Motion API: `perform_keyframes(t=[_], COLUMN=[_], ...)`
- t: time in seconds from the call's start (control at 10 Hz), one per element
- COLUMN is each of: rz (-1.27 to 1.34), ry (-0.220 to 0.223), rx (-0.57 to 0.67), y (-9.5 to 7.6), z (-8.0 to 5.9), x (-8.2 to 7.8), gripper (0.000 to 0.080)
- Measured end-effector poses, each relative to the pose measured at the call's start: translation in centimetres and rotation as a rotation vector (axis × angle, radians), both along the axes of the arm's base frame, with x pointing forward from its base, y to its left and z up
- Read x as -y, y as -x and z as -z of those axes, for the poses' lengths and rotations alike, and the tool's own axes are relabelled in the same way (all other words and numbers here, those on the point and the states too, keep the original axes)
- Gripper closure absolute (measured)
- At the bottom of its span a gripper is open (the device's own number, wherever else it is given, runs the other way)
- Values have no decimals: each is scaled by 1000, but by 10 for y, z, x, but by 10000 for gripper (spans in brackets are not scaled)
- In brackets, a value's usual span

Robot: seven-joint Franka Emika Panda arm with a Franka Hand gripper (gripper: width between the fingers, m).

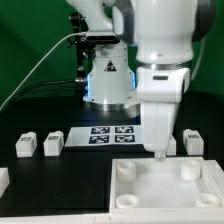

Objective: Assemble one leg

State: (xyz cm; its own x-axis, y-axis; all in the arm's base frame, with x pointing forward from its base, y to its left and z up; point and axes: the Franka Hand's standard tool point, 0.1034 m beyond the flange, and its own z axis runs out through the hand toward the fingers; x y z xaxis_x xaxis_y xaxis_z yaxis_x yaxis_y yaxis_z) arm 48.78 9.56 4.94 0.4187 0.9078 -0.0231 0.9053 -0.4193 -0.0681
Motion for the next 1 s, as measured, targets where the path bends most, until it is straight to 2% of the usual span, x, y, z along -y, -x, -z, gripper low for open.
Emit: perform_keyframes(t=[0.3, 0.4, 0.8, 1.0], rz=[391, 531, 859, 1100], ry=[14, 21, 26, 50], rx=[1, -4, -30, -60], y=[9, 12, 15, 31], z=[-7, -6, -5, 2], x=[-46, -55, -60, -78], gripper=[150, 150, 150, 150])
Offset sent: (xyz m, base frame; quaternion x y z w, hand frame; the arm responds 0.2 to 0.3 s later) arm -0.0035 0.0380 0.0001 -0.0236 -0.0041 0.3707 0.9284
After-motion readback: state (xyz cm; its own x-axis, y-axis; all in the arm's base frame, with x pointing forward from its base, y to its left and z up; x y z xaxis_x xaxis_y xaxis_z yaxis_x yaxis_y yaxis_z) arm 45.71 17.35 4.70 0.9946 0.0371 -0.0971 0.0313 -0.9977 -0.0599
